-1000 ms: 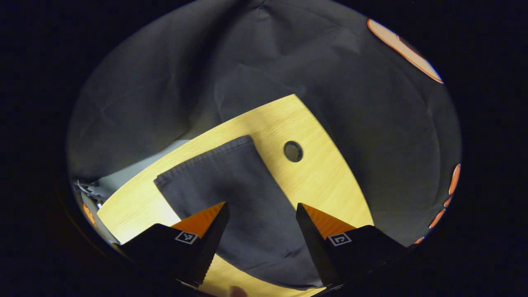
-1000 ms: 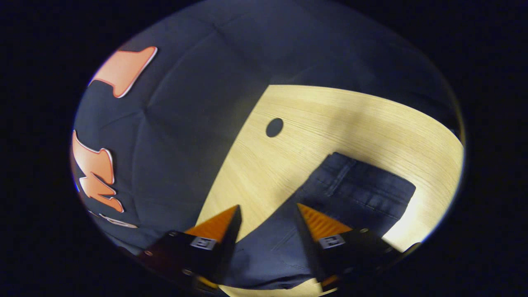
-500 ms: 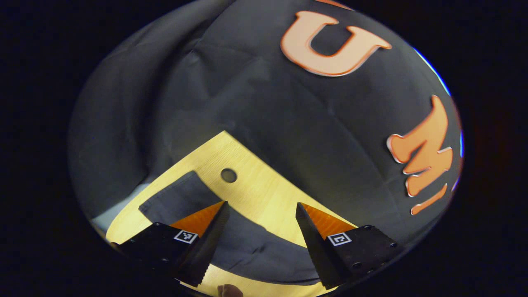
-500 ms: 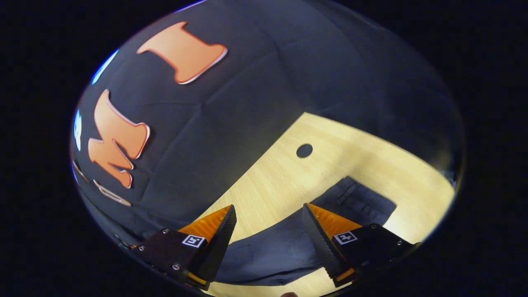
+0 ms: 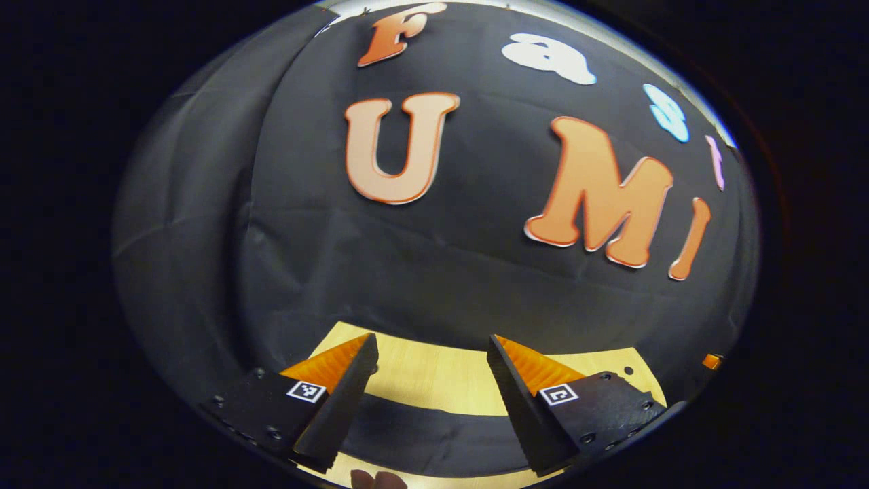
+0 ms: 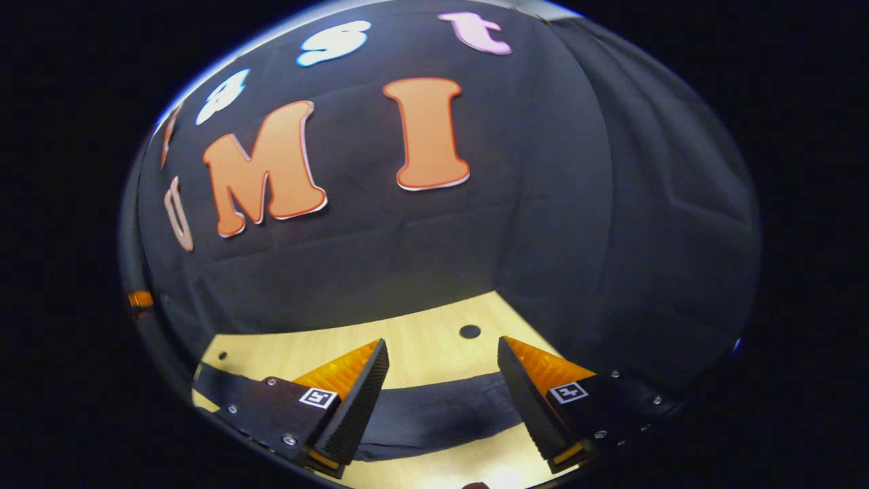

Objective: Grasp the waist and the cuffs of the jeans and fold them to make the two legs overlap; first hold the waist and fold one-third of the jeans toward the cuffs, then hold the cuffs and fold the remaining one-third in the same direction to finish folding.

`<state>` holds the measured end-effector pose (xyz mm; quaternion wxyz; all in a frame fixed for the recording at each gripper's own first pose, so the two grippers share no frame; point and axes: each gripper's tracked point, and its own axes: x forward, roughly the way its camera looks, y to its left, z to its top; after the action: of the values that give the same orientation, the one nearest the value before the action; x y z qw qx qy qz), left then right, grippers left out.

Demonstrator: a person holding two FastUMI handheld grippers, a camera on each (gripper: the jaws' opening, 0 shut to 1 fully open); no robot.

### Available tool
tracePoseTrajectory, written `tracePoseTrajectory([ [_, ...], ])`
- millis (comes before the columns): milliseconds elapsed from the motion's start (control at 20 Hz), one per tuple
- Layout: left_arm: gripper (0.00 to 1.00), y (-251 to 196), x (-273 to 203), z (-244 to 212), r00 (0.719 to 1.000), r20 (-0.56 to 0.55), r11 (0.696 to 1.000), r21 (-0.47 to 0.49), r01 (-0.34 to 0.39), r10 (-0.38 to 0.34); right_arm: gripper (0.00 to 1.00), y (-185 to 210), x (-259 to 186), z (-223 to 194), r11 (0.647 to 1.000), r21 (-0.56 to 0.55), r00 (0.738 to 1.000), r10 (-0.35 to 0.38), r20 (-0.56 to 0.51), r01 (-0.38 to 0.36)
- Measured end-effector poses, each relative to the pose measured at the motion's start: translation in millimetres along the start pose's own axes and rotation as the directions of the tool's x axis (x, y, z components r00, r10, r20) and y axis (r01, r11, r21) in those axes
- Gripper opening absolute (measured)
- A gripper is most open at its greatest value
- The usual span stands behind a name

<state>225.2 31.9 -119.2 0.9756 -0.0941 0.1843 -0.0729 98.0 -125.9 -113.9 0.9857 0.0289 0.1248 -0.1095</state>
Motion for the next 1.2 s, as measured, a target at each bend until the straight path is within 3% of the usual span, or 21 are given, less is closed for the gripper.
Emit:
tracePoseTrajectory([
  [100, 0.98, -34.8, -17.0, -6.6, 0.998, 0.028, 0.998, 0.015, 0.053, -0.054, 0.98, 4.3, -11.3, 5.0, 0.997, -0.081, 0.999, -0.014, 0.05, 0.018],
  [250, 0.98, -68.0, -36.6, -40.0, 0.996, 0.008, 0.996, 0.03, 0.089, -0.089, 0.97, -2.3, -35.5, -15.2, 0.985, -0.17, 0.999, -0.023, 0.034, 0.028],
  [350, 0.98, -77.9, -50.6, -66.5, 0.998, -0.014, 0.996, 0.048, 0.068, -0.068, 0.98, -7.7, -44.1, -37.8, 0.982, -0.189, 1.0, -0.026, -0.012, 0.023],
  [500, 0.98, -107.8, -69.5, -83.4, 0.996, -0.001, 0.995, 0.038, 0.088, -0.088, 0.98, -21.1, -52.8, -76.1, 1.0, -0.017, 0.994, 0.006, -0.109, -0.008],
  [650, 0.98, -127.9, -82.3, -76.0, 0.995, 0.03, 0.992, 0.089, 0.094, -0.097, 0.98, -47.9, -38.5, -106.0, 0.975, 0.221, 0.983, 0.014, -0.182, 0.027],
  [750, 0.95, -134.5, -86.2, -71.0, 0.995, 0.041, 0.991, 0.11, 0.082, -0.087, 0.97, -69.9, -27.7, -120.0, 0.923, 0.379, 0.976, 0.02, -0.217, 0.065],
  [900, 0.98, -139.3, -95.5, -65.6, 0.996, 0.061, 0.993, 0.1, 0.063, -0.069, 0.98, -96.6, 2.7, -144.0, 0.788, 0.603, 0.95, 0.078, -0.301, 0.126],
  [1000, 0.98, -137.2, -102.1, -64.0, 0.997, 0.074, 0.994, 0.11, 0.03, -0.038, 0.98, -107.4, 25.2, -165.2, 0.696, 0.694, 0.929, 0.107, -0.354, 0.184],
  [1100, 0.98, -129.9, -109.7, -60.2, 0.996, 0.091, 0.993, 0.116, -0.014, 0.004, 0.98, -121.6, 47.1, -198.2, 0.668, 0.694, 0.895, 0.092, -0.436, 0.27],
  [1200, 0.98, -123.4, -117.3, -59.0, 0.994, 0.101, 0.994, 0.099, -0.044, 0.034, 0.98, -121.1, 62.2, -218.5, 0.628, 0.715, 0.869, 0.12, -0.48, 0.309],
])
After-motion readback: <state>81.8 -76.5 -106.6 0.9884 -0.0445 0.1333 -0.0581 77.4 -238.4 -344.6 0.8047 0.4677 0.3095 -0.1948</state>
